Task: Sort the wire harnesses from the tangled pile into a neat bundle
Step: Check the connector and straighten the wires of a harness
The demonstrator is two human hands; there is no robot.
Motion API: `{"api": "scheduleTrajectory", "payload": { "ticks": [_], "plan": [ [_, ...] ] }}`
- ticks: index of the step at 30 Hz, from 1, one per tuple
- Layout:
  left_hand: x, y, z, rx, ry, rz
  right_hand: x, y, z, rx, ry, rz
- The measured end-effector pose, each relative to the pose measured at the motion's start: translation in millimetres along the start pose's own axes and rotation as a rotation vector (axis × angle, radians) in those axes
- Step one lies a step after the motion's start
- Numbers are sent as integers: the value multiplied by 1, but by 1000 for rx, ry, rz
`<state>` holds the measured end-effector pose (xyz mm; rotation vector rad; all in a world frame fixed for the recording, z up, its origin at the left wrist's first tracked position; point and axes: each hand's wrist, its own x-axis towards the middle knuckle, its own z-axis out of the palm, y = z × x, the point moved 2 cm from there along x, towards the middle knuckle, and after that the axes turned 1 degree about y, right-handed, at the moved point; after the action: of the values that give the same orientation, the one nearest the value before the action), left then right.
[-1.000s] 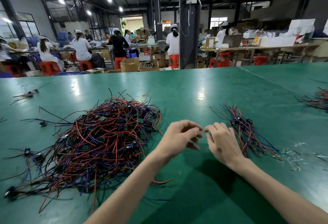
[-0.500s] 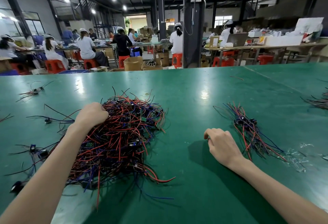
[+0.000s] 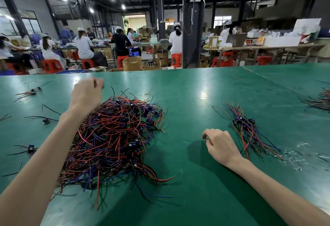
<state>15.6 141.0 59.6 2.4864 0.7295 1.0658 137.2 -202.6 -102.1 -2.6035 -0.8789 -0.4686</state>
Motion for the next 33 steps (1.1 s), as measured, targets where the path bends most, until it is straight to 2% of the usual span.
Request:
{"api": "scheduleTrajectory", "payload": {
  "ticks": [3,5,7,9,13,16,23,26,33],
  "plan": [
    [-2,25,-17,-164,294,199,0,-1,-1,20,4,-7],
    [-11,45,-21,-371,325,287,-1,-3,-2,29,10,-16],
    [-24,69,-16,-775,182,235,-2,-5,-4,48,35,-28],
    [-41,88,-2,-1126,0,69,-3,-6,-7,101,81,-31],
    [-86,110,51,-1448,-343,-403,-4,-4,-14,299,172,48],
    [-124,121,91,-1496,-517,-591,-3,-5,-16,558,168,150],
    [-169,118,135,-1357,-708,-564,-5,-21,-25,1037,50,203],
    [-173,117,137,-1348,-718,-540,-8,-32,-26,1084,-3,147],
    [-174,116,139,-1306,-682,-487,-10,-38,-29,950,-14,125]
  ]
}}
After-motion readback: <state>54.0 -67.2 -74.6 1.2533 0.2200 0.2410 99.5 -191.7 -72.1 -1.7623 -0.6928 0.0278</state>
